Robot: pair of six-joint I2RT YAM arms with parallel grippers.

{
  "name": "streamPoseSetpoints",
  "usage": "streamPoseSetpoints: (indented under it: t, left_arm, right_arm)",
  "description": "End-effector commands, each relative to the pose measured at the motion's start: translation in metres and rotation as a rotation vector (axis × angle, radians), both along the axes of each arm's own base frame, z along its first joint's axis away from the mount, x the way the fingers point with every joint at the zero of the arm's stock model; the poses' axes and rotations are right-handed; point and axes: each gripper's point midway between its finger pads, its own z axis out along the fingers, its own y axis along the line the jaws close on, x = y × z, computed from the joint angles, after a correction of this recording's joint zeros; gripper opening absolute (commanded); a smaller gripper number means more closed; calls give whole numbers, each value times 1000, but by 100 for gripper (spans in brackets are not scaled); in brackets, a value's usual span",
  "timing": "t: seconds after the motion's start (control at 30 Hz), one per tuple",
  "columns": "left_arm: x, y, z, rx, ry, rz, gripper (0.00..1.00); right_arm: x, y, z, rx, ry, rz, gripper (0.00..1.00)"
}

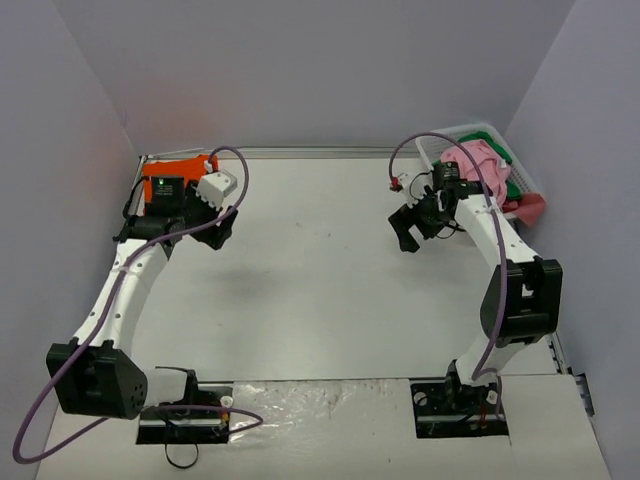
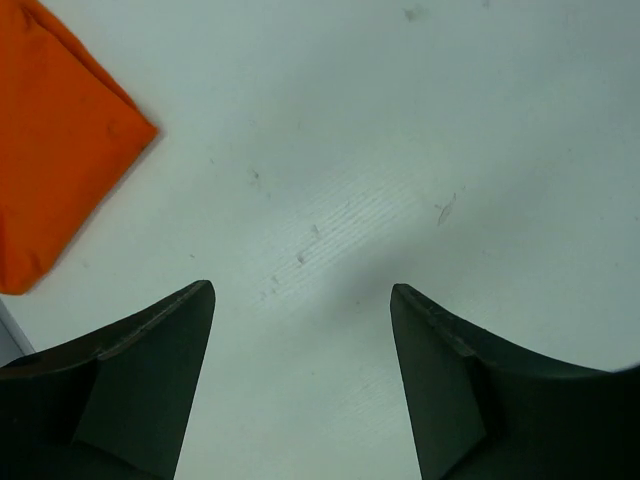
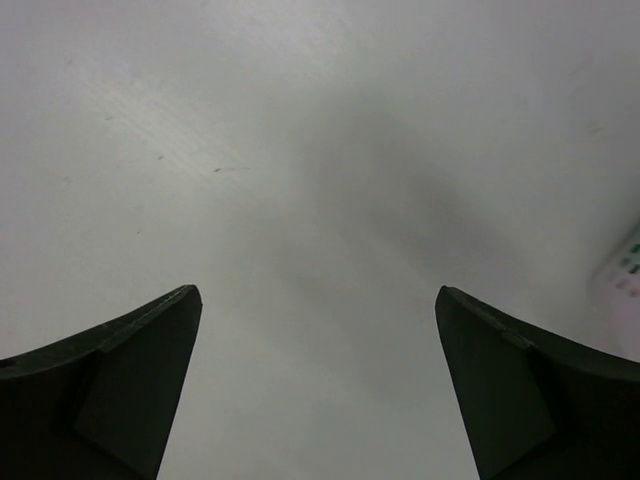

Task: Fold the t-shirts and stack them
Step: Put the neatly folded tshirt into the corner of the board with the left arm

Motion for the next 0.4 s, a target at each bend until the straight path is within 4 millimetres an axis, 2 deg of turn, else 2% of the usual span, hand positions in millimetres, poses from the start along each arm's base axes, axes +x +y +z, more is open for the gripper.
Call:
streamPoseSetpoints:
  t: [0.0,0.03,0.13,0.2,0.27,0.37]
  left_arm:
    - [-1,17,-22,45,9,55,70]
    - [-4,16,-30,38,32,61,70]
    - [-11,11,-60,8,116,108,70]
    - [-19,9,-81,-6,174,105,70]
    - [-20,15,-87,33,172,105,70]
    - [-19,19,-83,48,159,123,70]
  right_arm:
    - [52,-4,44,-150,-260,-131,100]
    - [61,-2,57,-141,-315,-139,100]
    - [82,-6,100,-104,-458,-311,100]
    - [88,-12,128,-89,-517,-377,100]
    - [84,-20,140,-82,-551,-403,100]
    - [81,-33,158,-16,-629,-472,100]
